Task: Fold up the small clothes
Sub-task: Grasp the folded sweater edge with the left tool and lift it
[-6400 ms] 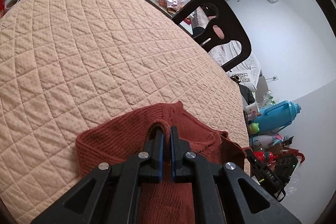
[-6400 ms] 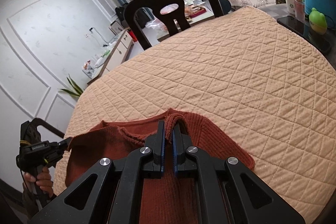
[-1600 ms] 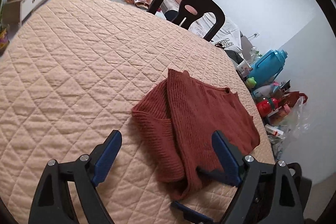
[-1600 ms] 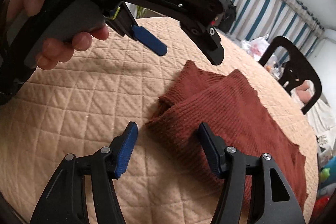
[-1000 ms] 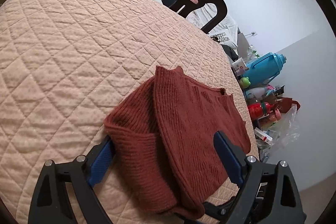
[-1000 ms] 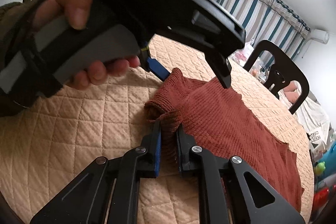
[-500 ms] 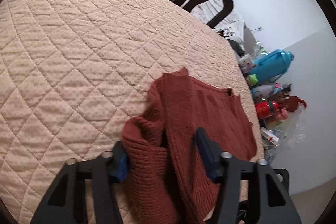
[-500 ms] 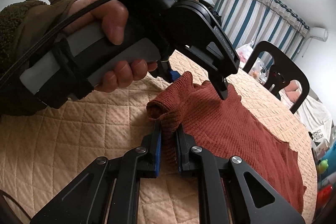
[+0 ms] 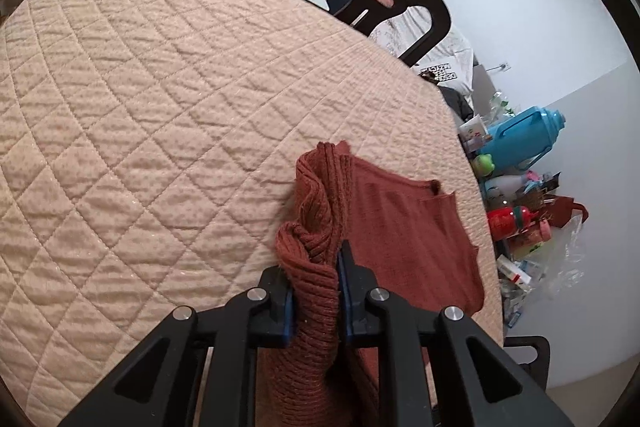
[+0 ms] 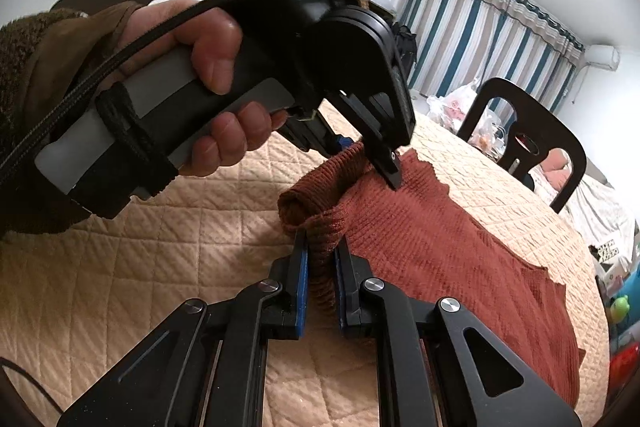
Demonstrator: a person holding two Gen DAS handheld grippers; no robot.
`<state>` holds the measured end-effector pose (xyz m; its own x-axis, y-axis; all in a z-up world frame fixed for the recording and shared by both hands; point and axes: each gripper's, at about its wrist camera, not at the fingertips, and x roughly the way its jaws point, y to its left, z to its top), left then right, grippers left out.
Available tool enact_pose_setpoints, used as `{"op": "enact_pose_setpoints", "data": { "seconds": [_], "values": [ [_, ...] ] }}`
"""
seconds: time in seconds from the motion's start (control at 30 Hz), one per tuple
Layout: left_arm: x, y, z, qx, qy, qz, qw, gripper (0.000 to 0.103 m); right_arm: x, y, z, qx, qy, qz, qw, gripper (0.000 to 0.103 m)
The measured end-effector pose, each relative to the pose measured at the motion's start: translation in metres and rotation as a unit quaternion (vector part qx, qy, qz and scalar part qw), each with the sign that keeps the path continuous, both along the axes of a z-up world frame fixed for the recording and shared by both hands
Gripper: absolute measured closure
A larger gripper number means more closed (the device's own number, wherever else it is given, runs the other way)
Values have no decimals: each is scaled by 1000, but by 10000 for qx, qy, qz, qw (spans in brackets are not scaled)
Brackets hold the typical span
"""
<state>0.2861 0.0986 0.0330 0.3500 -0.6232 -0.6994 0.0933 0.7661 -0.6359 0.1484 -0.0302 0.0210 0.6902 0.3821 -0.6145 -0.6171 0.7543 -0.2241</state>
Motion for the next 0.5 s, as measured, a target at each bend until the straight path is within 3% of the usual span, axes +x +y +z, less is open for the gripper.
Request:
{"op": "enact_pose_setpoints", "data": {
  "seconds": [0.5],
  "values": [
    [-4,-67,51,-211,-325,-228,9990,84,-4,-64,33,826,22,-622,9946,93]
  ]
}}
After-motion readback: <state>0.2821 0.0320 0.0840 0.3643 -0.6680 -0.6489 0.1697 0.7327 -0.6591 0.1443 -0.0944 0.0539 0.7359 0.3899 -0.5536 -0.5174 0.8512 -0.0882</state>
